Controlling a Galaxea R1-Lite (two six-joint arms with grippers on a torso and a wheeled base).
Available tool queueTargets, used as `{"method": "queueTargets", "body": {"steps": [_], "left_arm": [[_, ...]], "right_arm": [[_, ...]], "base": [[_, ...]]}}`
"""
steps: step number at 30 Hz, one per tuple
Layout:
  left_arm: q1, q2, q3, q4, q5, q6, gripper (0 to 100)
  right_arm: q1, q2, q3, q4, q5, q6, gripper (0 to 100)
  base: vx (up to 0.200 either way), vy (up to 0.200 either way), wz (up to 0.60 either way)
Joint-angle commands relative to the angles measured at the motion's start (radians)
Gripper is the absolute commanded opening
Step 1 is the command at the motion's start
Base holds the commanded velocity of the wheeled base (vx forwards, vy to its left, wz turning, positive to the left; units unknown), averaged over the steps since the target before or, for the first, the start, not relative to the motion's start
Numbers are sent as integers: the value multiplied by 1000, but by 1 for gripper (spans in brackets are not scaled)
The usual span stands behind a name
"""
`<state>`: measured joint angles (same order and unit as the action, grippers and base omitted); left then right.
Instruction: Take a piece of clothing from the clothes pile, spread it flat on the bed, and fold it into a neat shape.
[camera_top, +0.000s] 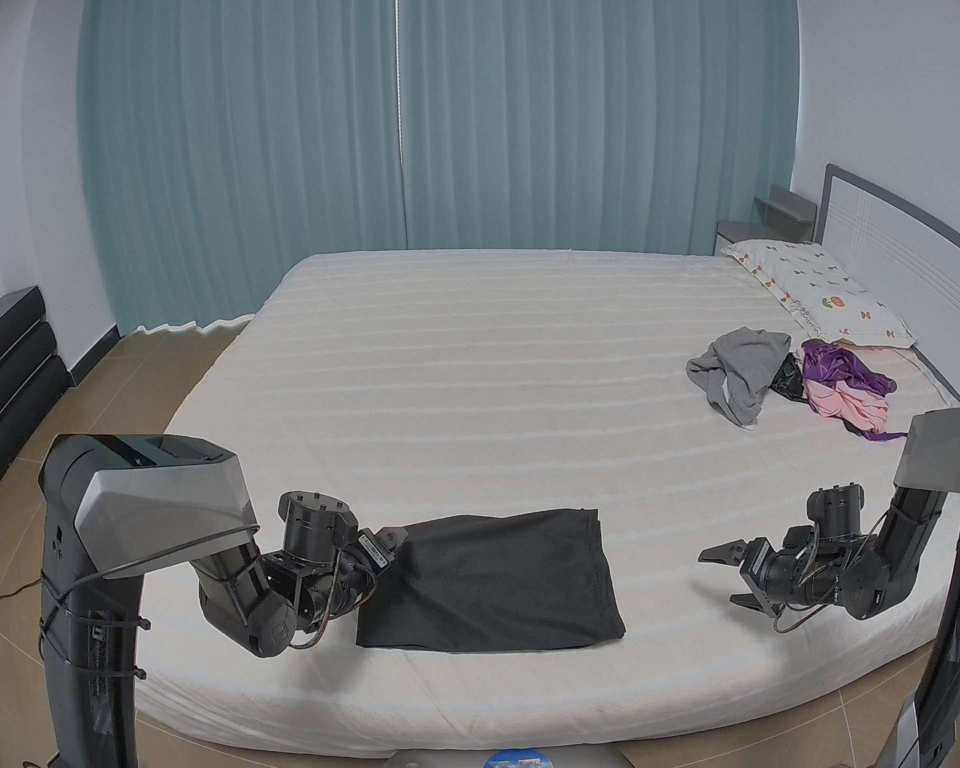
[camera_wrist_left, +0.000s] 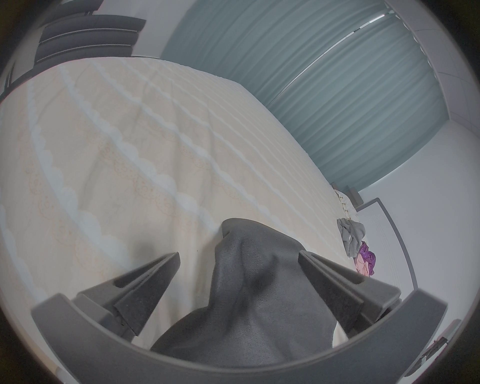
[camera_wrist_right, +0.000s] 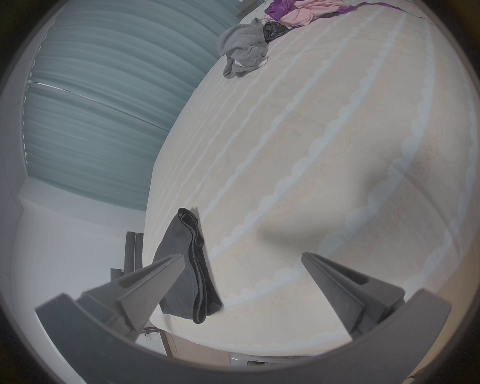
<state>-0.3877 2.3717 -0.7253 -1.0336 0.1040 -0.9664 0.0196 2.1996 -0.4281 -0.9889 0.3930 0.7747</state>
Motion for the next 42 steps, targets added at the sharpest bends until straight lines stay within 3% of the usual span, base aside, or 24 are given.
{"method": "queueTargets", "body": {"steps": [1,12,15,19,26,29,33,34,35,42], "left_arm": [[3,-23,15,1,-3,-12,100],[35,-88,107,0,-9,-11,100],[49,-150,156,-3,-7,-8,100],[89,-246,227,-3,-3,-2,100],[136,-539,348,1,6,31,100],[138,-697,411,6,16,86,100],[138,-782,437,4,86,152,100],[138,-827,445,4,134,183,100],[138,-827,445,4,134,183,100],[141,-1057,529,14,217,362,100]], "right_arm": [[0,0,0,0,0,0,100],[54,-15,-8,0,-2,18,100],[135,-92,3,0,-59,32,100],[174,-222,23,7,-167,31,100],[189,-511,137,15,-226,21,100],[183,-666,190,18,-292,-43,100],[175,-773,223,41,-341,-164,100],[175,-836,230,65,-368,-218,100],[175,-836,230,65,-368,-218,100],[175,-1192,210,332,-399,-359,100]], "base": [[0,0,0],[0,0,0],[0,0,0],[0,0,0],[0,0,0],[0,0,0],[0,0,0],[0,0,0],[0,0,0],[0,0,0]]}}
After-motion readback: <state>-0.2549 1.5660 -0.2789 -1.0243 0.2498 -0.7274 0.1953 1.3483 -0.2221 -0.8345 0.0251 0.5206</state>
